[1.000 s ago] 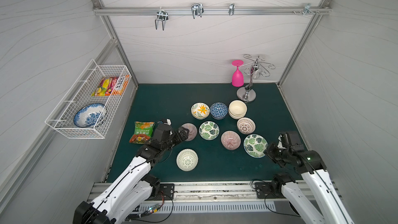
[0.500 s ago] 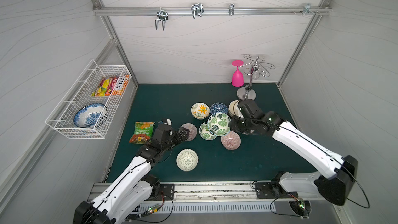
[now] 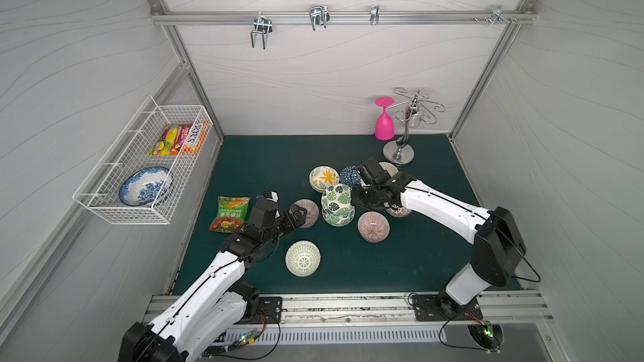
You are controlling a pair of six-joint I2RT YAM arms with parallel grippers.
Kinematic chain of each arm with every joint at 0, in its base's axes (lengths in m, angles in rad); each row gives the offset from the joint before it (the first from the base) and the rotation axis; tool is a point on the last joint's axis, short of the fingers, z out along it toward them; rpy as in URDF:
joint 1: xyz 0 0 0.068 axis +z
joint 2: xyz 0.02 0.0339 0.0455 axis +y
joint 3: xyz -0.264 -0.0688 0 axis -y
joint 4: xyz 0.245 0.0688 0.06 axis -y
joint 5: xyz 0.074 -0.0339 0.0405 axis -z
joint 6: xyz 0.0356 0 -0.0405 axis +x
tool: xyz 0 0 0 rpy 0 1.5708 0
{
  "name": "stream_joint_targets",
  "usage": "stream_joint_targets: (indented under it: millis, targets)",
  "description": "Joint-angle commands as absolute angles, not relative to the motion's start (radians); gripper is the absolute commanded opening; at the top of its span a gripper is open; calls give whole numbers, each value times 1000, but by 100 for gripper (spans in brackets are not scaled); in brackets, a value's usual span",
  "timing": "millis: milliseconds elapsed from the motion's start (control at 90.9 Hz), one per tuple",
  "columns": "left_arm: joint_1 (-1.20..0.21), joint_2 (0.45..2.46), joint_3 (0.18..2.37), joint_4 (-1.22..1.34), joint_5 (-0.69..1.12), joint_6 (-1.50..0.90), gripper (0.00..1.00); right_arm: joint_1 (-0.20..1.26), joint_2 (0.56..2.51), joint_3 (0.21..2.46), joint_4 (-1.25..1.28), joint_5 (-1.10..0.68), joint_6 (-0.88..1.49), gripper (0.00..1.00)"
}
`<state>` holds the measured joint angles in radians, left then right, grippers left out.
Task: Stack the bowls
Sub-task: Place the bowl on the bowl.
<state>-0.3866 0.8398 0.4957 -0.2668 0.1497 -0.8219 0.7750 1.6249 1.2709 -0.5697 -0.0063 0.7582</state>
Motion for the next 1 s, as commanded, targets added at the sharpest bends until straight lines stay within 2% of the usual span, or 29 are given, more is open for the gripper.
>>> stream_joint_targets:
  millis: [0,363,990]
  targets:
    - [-383,857,545,-213,160,-796,100,779,1636,1260,-486,-26,761,0]
    - [-383,887,557,-201,167,-787,100,741,1664,1185,-422,-104,809,0]
    - [-382,911,564,-196,168,-789,100,712,1714,1183,-422,-170,816,0]
